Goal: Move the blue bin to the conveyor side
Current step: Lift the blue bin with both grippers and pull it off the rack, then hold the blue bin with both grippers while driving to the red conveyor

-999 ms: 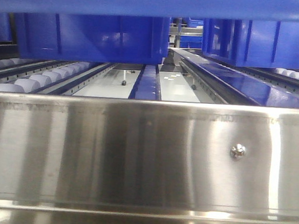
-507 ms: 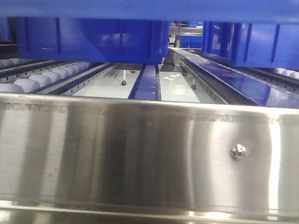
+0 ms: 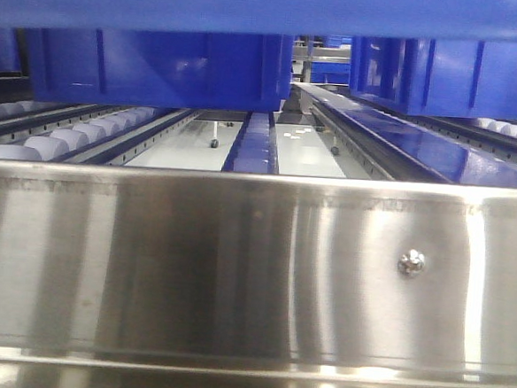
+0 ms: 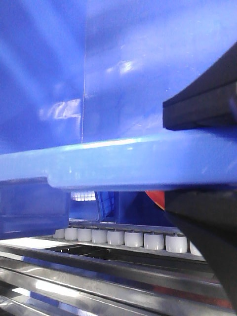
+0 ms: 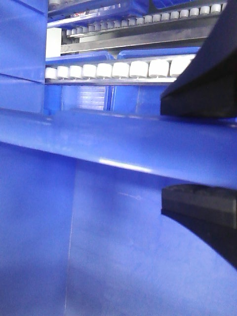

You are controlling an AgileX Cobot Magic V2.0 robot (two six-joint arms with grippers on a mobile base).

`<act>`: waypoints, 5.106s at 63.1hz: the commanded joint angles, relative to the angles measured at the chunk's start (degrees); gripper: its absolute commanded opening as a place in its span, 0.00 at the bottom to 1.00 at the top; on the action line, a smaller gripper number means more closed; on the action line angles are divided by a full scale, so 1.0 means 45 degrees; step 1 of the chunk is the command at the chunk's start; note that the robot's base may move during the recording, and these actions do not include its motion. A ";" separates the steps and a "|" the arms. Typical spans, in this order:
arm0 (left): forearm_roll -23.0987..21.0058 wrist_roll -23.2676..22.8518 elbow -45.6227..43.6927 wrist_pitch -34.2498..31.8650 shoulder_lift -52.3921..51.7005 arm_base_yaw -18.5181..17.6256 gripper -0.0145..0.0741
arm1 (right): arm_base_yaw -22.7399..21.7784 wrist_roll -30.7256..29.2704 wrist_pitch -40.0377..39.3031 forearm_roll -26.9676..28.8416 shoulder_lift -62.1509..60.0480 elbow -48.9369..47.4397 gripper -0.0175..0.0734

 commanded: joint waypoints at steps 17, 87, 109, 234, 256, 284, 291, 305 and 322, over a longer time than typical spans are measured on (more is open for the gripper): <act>0.0360 0.0121 -0.0186 -0.1054 -0.0243 0.0008 0.15 | -0.0041 -0.0129 -0.1338 -0.0725 -0.0282 -0.0194 0.09; 0.0360 0.0121 -0.0186 -0.1054 -0.0243 0.0008 0.15 | -0.0041 -0.0129 -0.1338 -0.0725 -0.0282 -0.0194 0.09; 0.0360 0.0121 -0.0186 -0.1054 -0.0243 0.0008 0.15 | -0.0041 -0.0129 -0.1338 -0.0725 -0.0282 -0.0194 0.09; 0.0360 0.0121 -0.0186 -0.1054 -0.0243 0.0008 0.15 | -0.0041 -0.0129 -0.1338 -0.0725 -0.0282 -0.0194 0.09; 0.0360 0.0121 -0.0186 -0.1054 -0.0243 0.0008 0.15 | -0.0041 -0.0129 -0.1338 -0.0725 -0.0282 -0.0194 0.09; 0.0360 0.0121 -0.0186 -0.1054 -0.0243 0.0008 0.15 | -0.0041 -0.0129 -0.1338 -0.0725 -0.0282 -0.0194 0.09; 0.0360 0.0121 -0.0186 -0.1054 -0.0243 0.0008 0.15 | -0.0041 -0.0129 -0.1338 -0.0725 -0.0282 -0.0194 0.09; 0.0360 0.0121 -0.0186 -0.1054 -0.0243 0.0008 0.15 | -0.0041 -0.0129 -0.1338 -0.0725 -0.0282 -0.0194 0.09; 0.0360 0.0121 -0.0186 -0.1054 -0.0243 0.0008 0.15 | -0.0041 -0.0129 -0.1338 -0.0725 -0.0282 -0.0194 0.09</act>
